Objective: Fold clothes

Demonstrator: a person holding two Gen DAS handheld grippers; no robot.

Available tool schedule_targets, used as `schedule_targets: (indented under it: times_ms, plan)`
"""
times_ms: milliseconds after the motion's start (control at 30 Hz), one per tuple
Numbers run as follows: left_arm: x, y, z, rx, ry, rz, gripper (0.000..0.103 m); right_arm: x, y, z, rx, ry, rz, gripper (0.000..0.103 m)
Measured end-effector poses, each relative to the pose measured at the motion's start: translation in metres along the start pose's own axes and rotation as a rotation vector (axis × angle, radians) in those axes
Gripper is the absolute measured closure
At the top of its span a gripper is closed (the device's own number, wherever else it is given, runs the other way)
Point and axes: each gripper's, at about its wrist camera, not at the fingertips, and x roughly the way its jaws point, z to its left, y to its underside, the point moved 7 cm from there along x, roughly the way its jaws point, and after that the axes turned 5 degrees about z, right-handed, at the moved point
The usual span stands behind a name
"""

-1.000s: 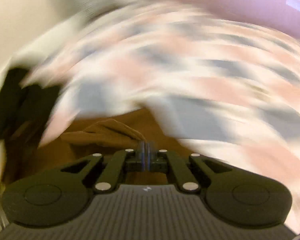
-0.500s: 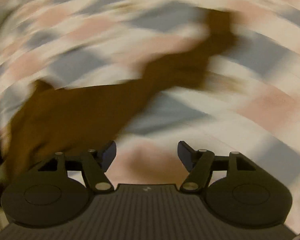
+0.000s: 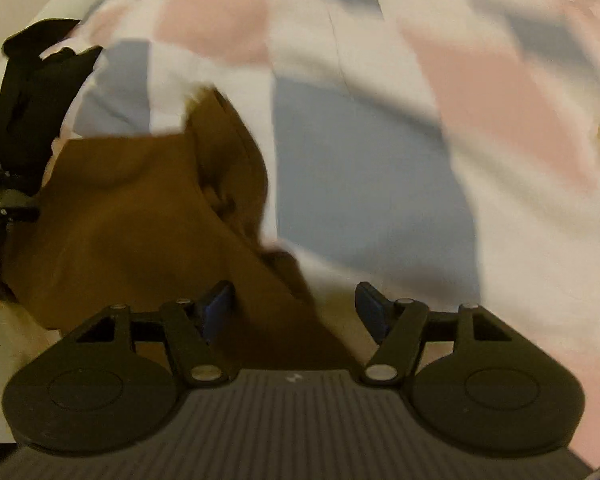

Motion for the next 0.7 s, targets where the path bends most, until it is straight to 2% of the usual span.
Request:
schedule_targets:
  times_ms: [33,67,100,133,233,267,300,333,367,400,467,533,600,633,700]
  plan:
    - [-0.007,0.003,-0.002,-0.004,0.016,-0.002,0.079,0.001,0.004,-0.001,0.014,-0.044,0.017,0.072]
    - [-0.013,0.004,-0.002,-0.024,0.056,0.003,0.098,-0.002,0.008,0.002,-0.001,-0.055,0.023,0.075]
    - [-0.017,0.004,-0.004,-0.038,0.078,0.005,0.098,-0.005,0.013,0.005,-0.022,-0.067,0.033,0.084]
    - [-0.02,0.004,-0.006,-0.043,0.089,0.005,0.098,-0.009,0.019,0.011,-0.047,-0.084,0.045,0.086]
    - [-0.018,0.003,-0.006,-0.029,0.067,0.009,0.089,-0.024,0.039,0.027,-0.069,-0.128,0.062,0.086]
    - [-0.013,0.001,-0.003,-0.033,0.068,0.01,0.083,-0.026,0.04,0.027,-0.065,-0.136,0.063,0.086]
    - [-0.007,-0.003,-0.001,-0.032,0.079,0.018,0.076,-0.028,0.041,0.028,-0.062,-0.144,0.065,0.084]
    - [0.0,-0.006,0.001,-0.031,0.091,0.025,0.075,-0.03,0.041,0.028,-0.057,-0.151,0.063,0.082]
    - [0.006,-0.008,0.002,-0.028,0.112,0.035,0.069,-0.029,0.037,0.028,-0.054,-0.156,0.055,0.075]
    - [0.01,-0.01,0.001,-0.016,0.152,0.049,0.056,-0.027,0.03,0.03,-0.056,-0.16,0.048,0.067]
    - [0.015,-0.011,-0.003,0.028,0.193,0.068,0.047,-0.021,0.016,0.034,-0.069,-0.161,0.034,0.066]
    - [0.018,-0.009,-0.007,0.077,0.208,0.085,0.06,-0.017,0.004,0.034,-0.077,-0.173,0.034,0.066]
    - [0.017,-0.006,-0.008,0.1,0.212,0.096,0.092,-0.014,-0.003,0.032,-0.091,-0.167,0.042,0.066]
    - [0.013,-0.006,-0.009,0.095,0.234,0.092,0.095,-0.015,-0.005,0.033,-0.106,-0.171,0.046,0.067]
    - [0.006,-0.004,-0.011,0.103,0.244,0.078,0.095,-0.02,-0.008,0.038,-0.137,-0.188,0.045,0.077]
